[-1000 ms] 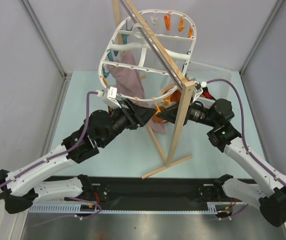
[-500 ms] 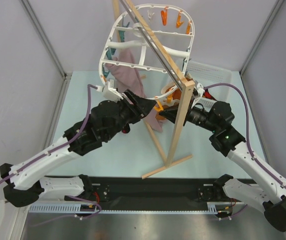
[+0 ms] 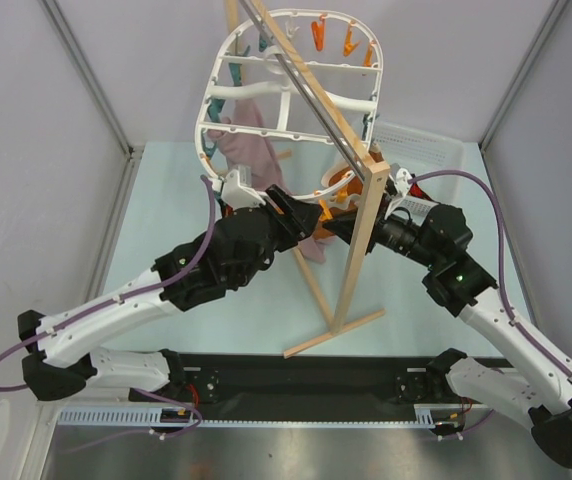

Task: Clip the socks to the hanger
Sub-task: Open the clamp at the hanger.

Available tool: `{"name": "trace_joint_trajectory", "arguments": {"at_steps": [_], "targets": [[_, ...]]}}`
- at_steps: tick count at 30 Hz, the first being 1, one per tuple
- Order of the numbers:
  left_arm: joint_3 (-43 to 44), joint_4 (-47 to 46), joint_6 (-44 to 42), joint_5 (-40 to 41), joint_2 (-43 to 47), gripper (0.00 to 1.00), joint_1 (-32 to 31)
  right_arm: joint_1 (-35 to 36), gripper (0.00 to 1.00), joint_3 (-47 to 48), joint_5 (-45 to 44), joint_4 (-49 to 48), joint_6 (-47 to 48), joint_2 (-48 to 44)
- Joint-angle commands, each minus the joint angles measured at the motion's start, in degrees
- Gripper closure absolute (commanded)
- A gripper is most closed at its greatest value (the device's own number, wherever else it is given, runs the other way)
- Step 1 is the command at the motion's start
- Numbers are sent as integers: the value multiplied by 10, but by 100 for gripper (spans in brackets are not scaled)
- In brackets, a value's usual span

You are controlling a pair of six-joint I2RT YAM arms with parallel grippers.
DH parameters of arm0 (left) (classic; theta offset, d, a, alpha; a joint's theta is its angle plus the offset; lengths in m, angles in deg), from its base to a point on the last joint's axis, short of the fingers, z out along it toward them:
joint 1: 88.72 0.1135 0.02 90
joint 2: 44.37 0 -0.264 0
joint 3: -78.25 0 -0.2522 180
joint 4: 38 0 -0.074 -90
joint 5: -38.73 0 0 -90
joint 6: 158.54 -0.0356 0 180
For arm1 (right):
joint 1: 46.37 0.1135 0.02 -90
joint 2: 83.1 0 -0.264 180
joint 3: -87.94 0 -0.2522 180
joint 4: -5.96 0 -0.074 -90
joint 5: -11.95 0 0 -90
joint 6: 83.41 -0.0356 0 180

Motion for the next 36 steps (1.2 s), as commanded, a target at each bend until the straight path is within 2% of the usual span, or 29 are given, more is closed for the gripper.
{"name": "trace_joint_trajectory", "arguments": {"at_steps": [1, 16, 19, 23, 30, 34, 36], "targets": [[31, -29, -2, 38, -17, 40, -10, 3, 100, 18, -12, 23, 16, -14], [90, -36, -18, 98, -76, 41, -35, 4, 100, 13, -12, 36, 31, -32], [98, -32, -14, 97, -86, 44, -36, 5, 100, 14, -13, 42, 36, -32], [101, -31, -18, 106, -89, 52, -42, 4, 100, 15, -16, 46, 38, -33], [108, -27, -24, 124, -99, 53, -46, 5, 100, 15, -13, 49, 42, -34], [110, -35, -32, 124, -105, 58, -47, 5, 100, 16, -14, 51, 46, -33], [111, -44, -43, 117, -108, 63, -47, 5, 100, 18, -13, 52, 46, -30]]}}
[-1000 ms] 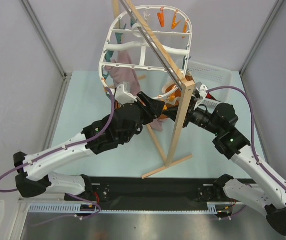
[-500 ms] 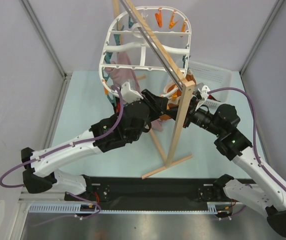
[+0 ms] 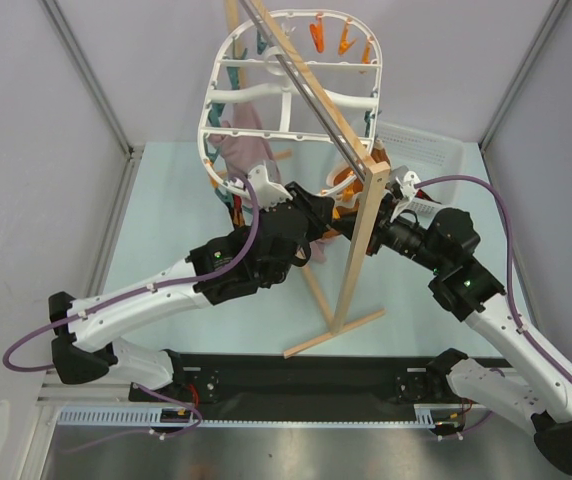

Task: Clip the socks to the hanger
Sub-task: Open the clamp at the hanger.

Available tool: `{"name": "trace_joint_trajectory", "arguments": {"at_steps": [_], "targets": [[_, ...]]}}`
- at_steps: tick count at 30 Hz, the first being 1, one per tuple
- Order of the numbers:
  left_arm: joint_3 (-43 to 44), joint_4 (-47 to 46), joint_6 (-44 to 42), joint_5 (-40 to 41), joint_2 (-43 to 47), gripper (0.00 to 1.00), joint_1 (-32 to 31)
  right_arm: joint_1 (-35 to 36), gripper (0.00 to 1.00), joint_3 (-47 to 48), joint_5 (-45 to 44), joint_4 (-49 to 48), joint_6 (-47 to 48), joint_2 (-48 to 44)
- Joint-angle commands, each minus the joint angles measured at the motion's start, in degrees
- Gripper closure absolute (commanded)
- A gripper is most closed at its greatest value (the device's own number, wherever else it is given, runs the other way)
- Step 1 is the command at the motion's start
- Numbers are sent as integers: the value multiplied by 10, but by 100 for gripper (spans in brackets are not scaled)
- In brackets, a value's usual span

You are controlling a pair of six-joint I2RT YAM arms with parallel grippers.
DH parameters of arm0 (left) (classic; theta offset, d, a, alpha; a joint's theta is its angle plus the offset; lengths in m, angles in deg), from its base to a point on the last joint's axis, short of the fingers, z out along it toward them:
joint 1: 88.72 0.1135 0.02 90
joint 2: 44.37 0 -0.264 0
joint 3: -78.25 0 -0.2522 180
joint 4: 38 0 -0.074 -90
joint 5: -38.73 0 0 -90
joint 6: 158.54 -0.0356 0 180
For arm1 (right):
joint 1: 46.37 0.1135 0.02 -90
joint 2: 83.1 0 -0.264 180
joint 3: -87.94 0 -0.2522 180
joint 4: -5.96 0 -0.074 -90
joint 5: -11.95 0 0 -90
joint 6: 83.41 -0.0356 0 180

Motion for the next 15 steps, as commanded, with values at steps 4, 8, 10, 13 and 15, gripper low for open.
{"name": "trace_joint_trajectory", "arguments": {"at_steps": [4, 8, 10, 13, 15], "targets": [[25, -37, -26, -7, -1, 84, -6, 4, 61, 24, -1, 33, 14, 3], [3, -59, -41, -5, 12, 100, -6, 3, 33, 35, -38, 84, 13, -2], [4, -57, -47, -4, 13, 100, -6, -4, 28, 47, -59, 107, 10, -11], [2, -58, -57, -7, 13, 100, -6, -31, 25, 62, -71, 148, -1, -37], [2, -60, -65, -8, 13, 100, -6, -62, 24, 72, -85, 179, -8, -51]]}}
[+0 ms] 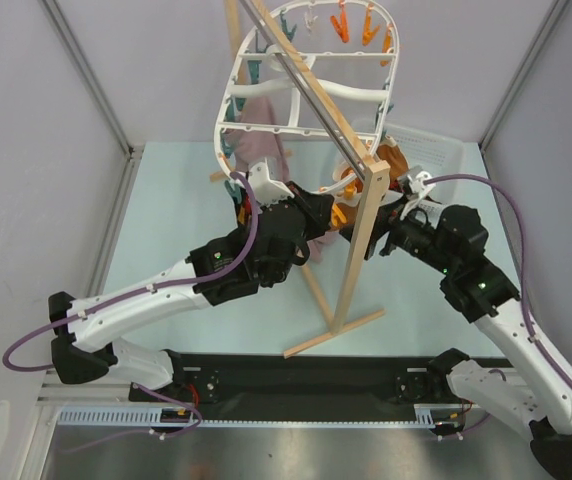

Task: Clip the socks to the hanger
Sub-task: Open the clamp at the hanger, then pick up the sock from the bin.

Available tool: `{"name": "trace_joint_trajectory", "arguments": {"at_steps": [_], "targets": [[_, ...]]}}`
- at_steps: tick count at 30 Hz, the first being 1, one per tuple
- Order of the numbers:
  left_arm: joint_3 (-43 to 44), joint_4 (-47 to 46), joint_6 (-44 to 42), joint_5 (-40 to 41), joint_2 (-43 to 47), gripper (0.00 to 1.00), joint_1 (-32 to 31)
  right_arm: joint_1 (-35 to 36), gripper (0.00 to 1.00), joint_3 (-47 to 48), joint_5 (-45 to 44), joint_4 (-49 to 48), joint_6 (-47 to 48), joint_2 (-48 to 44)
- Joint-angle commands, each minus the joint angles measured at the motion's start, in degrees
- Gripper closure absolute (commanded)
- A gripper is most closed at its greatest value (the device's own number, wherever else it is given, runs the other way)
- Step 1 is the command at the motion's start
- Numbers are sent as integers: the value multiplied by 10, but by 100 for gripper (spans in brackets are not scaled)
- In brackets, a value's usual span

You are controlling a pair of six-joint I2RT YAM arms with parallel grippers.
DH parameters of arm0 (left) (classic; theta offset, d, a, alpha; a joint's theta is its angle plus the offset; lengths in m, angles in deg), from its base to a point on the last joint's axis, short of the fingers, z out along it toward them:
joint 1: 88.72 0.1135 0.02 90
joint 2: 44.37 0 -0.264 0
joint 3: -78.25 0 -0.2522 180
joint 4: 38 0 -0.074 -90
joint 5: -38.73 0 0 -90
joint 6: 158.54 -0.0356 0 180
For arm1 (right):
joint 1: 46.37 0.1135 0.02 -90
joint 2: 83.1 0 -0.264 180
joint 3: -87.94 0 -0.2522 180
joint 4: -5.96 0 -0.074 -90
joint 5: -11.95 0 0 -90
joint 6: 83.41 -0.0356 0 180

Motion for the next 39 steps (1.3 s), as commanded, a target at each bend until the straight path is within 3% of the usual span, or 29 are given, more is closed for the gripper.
{"name": "trace_joint_trajectory", "arguments": {"at_steps": [1, 6, 9, 14, 18, 21, 29, 39], "targets": [[2, -20, -37, -8, 13, 100, -2, -45, 24, 58, -43, 63, -16, -43], [-3, -18, -50, -6, 20, 100, -2, -89, 27, 100, -152, 139, 0, -58], [-15, -23, -57, -1, 30, 100, -2, -123, 32, 137, -210, 158, 6, -15], [-40, -38, -76, 8, 39, 100, -2, -241, 33, 167, -198, 134, -16, 70], [-43, -50, -95, 13, 40, 100, -2, -329, 32, 184, -122, 91, -40, 167], [-50, -71, -121, 18, 44, 100, -2, -355, 31, 207, -127, 52, -67, 254], [-48, -106, -164, 16, 43, 100, -2, -359, 32, 391, -122, 78, -55, 546], [-52, -112, -167, 3, 40, 100, -2, -350, 28, 626, -98, 193, -4, 774]]}}
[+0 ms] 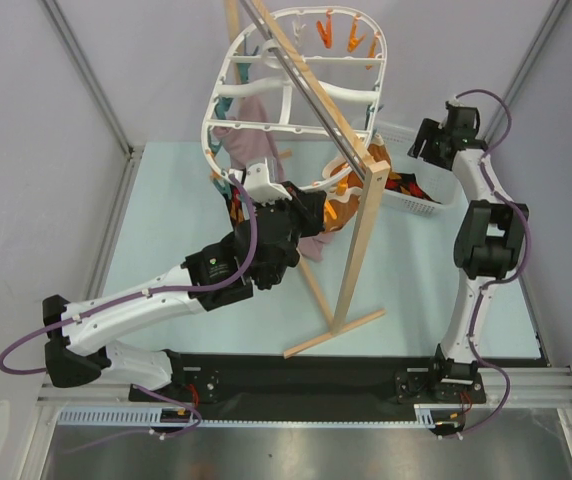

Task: Clip the socks to the hanger
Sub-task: Pick up the sock from the bin.

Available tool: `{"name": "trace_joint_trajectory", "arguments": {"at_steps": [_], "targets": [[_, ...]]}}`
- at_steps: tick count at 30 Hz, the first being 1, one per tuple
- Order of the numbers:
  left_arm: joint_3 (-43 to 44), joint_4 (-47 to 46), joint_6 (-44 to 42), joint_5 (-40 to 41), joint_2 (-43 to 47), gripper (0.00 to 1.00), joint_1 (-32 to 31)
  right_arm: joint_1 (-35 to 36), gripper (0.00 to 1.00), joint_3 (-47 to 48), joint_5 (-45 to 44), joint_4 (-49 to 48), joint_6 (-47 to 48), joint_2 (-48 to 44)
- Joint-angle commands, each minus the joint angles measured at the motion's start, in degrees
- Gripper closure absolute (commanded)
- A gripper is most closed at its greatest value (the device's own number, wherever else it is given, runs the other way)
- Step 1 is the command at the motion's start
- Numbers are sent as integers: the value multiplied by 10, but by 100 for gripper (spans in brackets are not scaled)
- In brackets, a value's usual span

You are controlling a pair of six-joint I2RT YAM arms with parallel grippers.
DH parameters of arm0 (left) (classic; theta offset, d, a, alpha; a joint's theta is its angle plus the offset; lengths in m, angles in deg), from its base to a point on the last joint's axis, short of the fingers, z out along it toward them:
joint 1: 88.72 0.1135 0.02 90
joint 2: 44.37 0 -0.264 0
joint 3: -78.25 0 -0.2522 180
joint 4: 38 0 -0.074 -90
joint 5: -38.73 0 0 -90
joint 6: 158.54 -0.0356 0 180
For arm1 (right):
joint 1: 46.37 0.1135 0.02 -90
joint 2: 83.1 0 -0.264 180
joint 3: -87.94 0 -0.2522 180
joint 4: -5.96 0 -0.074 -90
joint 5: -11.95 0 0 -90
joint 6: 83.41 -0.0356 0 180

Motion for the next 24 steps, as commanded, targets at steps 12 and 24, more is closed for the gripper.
{"name": "trace_joint_trajectory", "arguments": {"at_steps": [12, 24], "targets": [[-14, -27, -25, -7, 20, 100, -2, 96, 25, 222, -158, 142, 128, 207], [-19, -24, -12, -13, 20, 100, -2, 95, 67, 220, -163, 157, 142, 238]]}}
